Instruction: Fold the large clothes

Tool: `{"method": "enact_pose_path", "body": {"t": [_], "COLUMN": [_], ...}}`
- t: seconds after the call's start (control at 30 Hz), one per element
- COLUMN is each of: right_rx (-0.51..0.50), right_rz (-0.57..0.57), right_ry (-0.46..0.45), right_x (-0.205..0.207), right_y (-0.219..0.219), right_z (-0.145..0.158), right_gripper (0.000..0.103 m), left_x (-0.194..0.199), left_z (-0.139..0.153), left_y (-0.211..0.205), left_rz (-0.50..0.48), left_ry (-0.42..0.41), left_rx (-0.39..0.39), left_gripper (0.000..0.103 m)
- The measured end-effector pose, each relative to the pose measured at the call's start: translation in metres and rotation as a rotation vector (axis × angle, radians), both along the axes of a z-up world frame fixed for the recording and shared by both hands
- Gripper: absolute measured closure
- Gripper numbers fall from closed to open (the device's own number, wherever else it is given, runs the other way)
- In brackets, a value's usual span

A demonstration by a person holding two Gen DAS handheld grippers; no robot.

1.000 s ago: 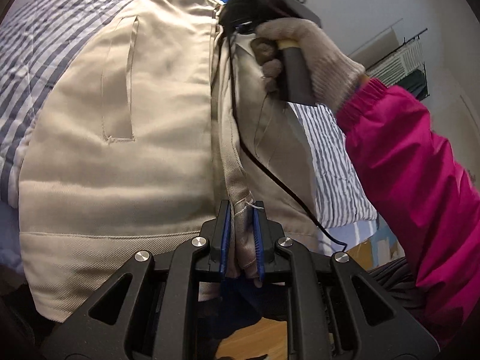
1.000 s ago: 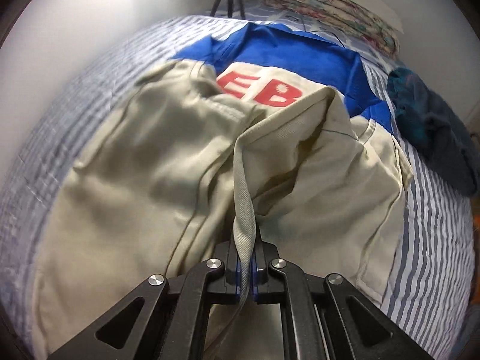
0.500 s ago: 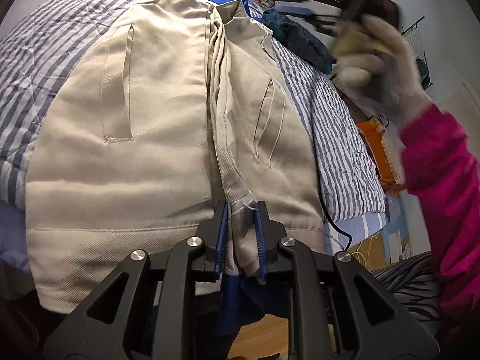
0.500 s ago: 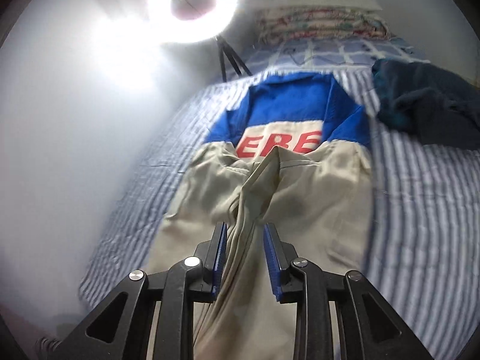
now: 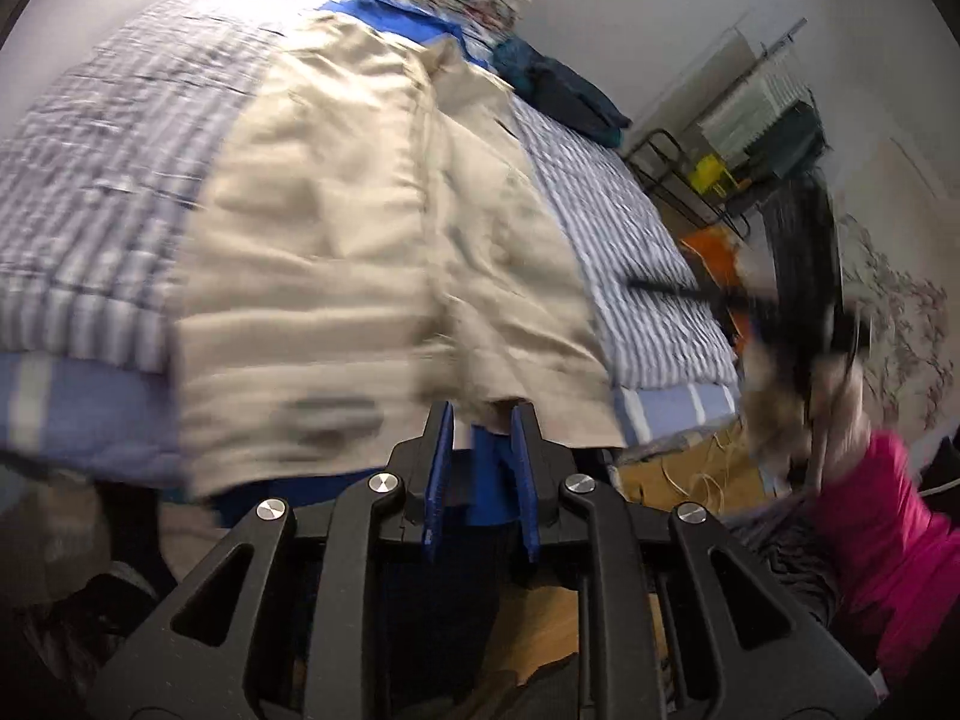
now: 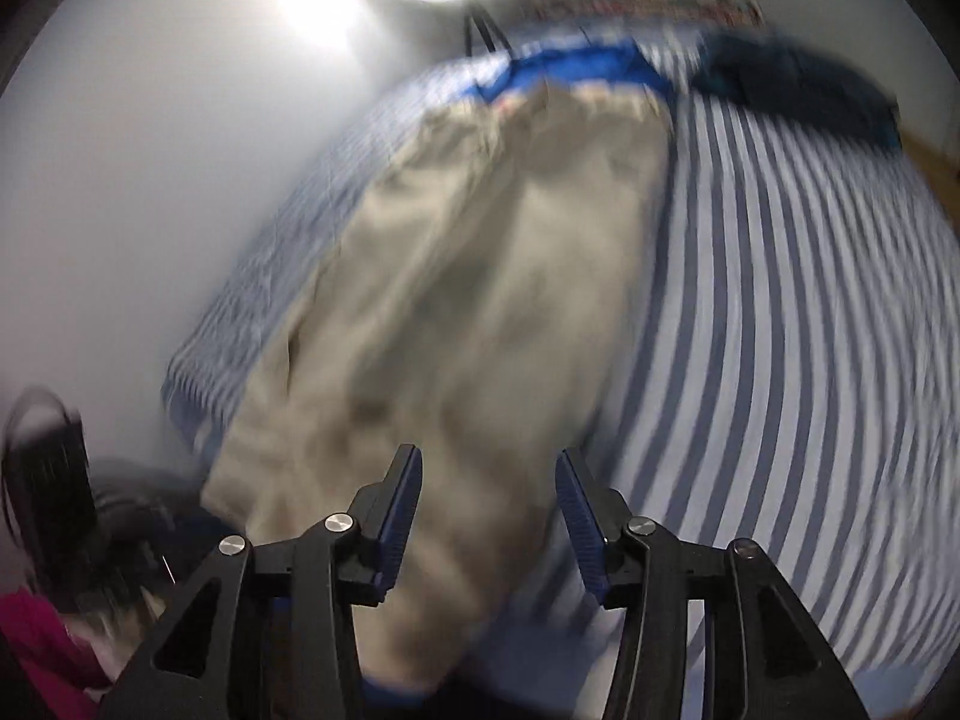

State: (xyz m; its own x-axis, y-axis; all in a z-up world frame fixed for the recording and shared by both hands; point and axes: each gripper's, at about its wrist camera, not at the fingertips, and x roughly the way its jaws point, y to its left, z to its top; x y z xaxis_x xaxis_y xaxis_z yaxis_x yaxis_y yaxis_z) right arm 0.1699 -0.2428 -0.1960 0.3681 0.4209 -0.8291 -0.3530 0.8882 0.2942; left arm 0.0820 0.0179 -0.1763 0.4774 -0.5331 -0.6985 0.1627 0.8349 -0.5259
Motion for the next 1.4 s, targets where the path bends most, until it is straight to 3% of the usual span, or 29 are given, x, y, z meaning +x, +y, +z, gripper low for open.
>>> {"method": "enact_pose_path", "body": {"t": [0.2, 0.3, 0.33, 0.47, 0.57, 0.63, 0.67, 0.7, 0.8, 0.87, 0.93, 1.0, 1.07, 1.17, 1.2, 1.27, 1.3, 1.4], "right_rx": [0.077, 0.149, 0.17, 0.179, 0.176, 0.184, 0.193, 0.2, 0.179, 0.135, 0.086, 0.052, 0.05, 0.027, 0.045, 0.112, 0.159, 0.217], "right_rz": [-0.06, -0.053, -0.046, 0.0, 0.017, 0.015, 0.014, 0.013, 0.018, 0.021, 0.045, 0.063, 0.056, 0.049, 0.046, 0.034, 0.027, 0.025], "right_ry": [0.08, 0.135, 0.151, 0.182, 0.183, 0.183, 0.185, 0.185, 0.17, 0.146, 0.091, 0.048, 0.074, 0.11, 0.111, 0.142, 0.162, 0.19], "right_x": [-0.035, -0.036, -0.037, -0.039, -0.041, -0.041, -0.042, -0.041, -0.04, -0.043, -0.052, -0.058, -0.055, -0.053, -0.054, -0.05, -0.051, -0.053], "right_y": [-0.019, -0.019, -0.017, -0.006, -0.002, -0.002, -0.001, -0.001, -0.001, -0.001, -0.001, -0.002, -0.004, 0.001, 0.0, -0.008, -0.014, -0.021], "right_z": [-0.034, -0.043, -0.047, -0.057, -0.062, -0.063, -0.062, -0.063, -0.061, -0.05, -0.031, -0.02, -0.029, -0.052, -0.054, -0.052, -0.05, -0.049], "right_gripper": [0.053, 0.045, 0.044, 0.049, 0.05, 0.054, 0.057, 0.061, 0.083, 0.095, 0.096, 0.096, 0.096, 0.094, 0.091, 0.072, 0.067, 0.066], "left_x": [0.019, 0.031, 0.034, 0.047, 0.052, 0.053, 0.055, 0.055, 0.052, 0.045, 0.042, 0.044, 0.048, 0.047, 0.047, 0.045, 0.044, 0.04], "left_z": [0.001, -0.011, -0.017, -0.048, -0.065, -0.067, -0.069, -0.068, -0.059, -0.042, -0.029, -0.035, -0.054, -0.059, -0.057, -0.057, -0.058, -0.057], "left_y": [0.042, 0.055, 0.059, 0.067, 0.073, 0.075, 0.075, 0.074, 0.07, 0.074, 0.077, 0.073, 0.068, 0.069, 0.07, 0.077, 0.078, 0.078], "left_rz": [0.114, 0.163, 0.176, 0.188, 0.191, 0.19, 0.187, 0.184, 0.166, 0.168, 0.168, 0.154, 0.155, 0.16, 0.158, 0.168, 0.168, 0.16], "left_ry": [0.021, 0.068, 0.084, 0.175, 0.237, 0.235, 0.243, 0.238, 0.197, 0.162, 0.127, 0.144, 0.189, 0.188, 0.188, 0.208, 0.217, 0.215], "left_rx": [0.026, 0.026, 0.014, 0.023, -0.044, -0.092, -0.089, -0.081, -0.035, -0.053, -0.043, -0.023, 0.003, -0.006, -0.021, -0.052, -0.066, -0.064], "left_gripper": [0.076, 0.043, 0.042, 0.042, 0.043, 0.056, 0.058, 0.068, 0.087, 0.09, 0.09, 0.09, 0.09, 0.088, 0.084, 0.077, 0.075, 0.075]}}
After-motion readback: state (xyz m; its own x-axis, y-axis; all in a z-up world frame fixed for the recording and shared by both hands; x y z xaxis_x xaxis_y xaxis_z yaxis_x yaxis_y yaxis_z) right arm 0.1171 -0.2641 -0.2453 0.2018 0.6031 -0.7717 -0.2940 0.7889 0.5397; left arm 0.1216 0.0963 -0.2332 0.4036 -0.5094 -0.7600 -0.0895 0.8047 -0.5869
